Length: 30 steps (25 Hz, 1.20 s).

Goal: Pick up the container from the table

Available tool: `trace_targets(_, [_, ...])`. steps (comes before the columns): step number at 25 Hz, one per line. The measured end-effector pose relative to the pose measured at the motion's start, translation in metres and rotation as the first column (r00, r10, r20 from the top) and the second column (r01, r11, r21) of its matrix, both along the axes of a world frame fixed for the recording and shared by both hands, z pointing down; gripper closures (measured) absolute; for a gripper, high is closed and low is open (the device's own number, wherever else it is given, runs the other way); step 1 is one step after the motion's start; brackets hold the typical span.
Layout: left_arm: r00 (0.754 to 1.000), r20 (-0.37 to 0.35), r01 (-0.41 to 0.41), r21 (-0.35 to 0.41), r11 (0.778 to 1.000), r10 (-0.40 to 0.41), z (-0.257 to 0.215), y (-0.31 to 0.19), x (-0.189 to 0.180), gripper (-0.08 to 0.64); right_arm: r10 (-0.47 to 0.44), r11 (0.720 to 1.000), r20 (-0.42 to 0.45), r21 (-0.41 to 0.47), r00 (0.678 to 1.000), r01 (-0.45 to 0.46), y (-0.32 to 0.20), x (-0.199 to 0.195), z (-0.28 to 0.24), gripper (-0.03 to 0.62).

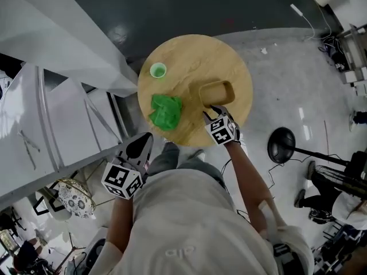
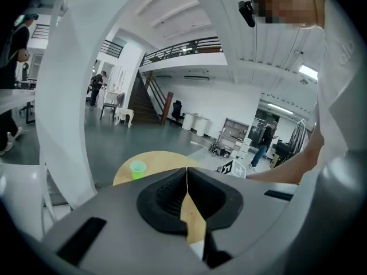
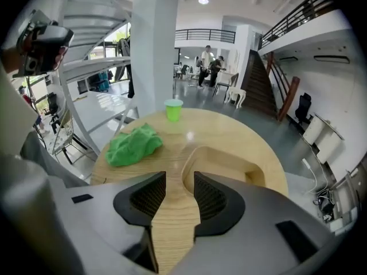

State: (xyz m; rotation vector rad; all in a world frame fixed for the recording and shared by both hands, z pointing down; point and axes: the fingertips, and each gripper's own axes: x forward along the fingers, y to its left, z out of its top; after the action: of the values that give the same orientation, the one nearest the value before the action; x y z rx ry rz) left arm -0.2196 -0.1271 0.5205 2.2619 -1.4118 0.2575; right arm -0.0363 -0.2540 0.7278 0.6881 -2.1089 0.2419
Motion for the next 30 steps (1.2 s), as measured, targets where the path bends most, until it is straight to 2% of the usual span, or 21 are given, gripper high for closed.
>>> trace_targets(7, [1.000,-0.001,0.010,-0.031,0.999,-0.010,0.016,-0.022,-0.043,0.545,-0.003,0.998,-0.109,-0.066,0.994,-0.004,-0.015,-0.019,0.050,0.417])
trace_targets(9, [1.000,-0.003,0.008,-0.037,0.999,-0.009,0.020,-0.026,-0.052,0.545,-0.001,0.998,-0.142,-0.059,0.990,-0.007,-0.018,-0.022,0.058,0.442])
trace_targets(11, [1.000,-0.005,0.005,-0.041,0.999,-0.006,0.022,-0.028,-0.059,0.545,0.011,0.999,-0.161,-0.049,0.987,-0.019,-0.020,-0.022,0.060,0.516])
trace_targets(14, [1.000,-0.011,-0.006,-0.044,0.999,0.005,0.023,-0.031,-0.058,0.545,0.021,0.999,-0.164,-0.046,0.986,-0.029,-0.021,-0.019,0.057,0.539])
trace_targets(21, [0.998,-0.023,-0.062,-0.027,0.998,0.061,0.022,-0.046,-0.048,0.545,0.071,0.997,-0.107,-0.003,0.992,-0.071,-0.025,-0.013,0.027,0.546])
trace_targets(30, [0.985,-0.034,-0.168,0.019,0.986,0.168,0.009,-0.066,-0.005,0.545,0.175,0.983,0.027,0.057,0.984,-0.176,-0.014,0.012,-0.055,0.546])
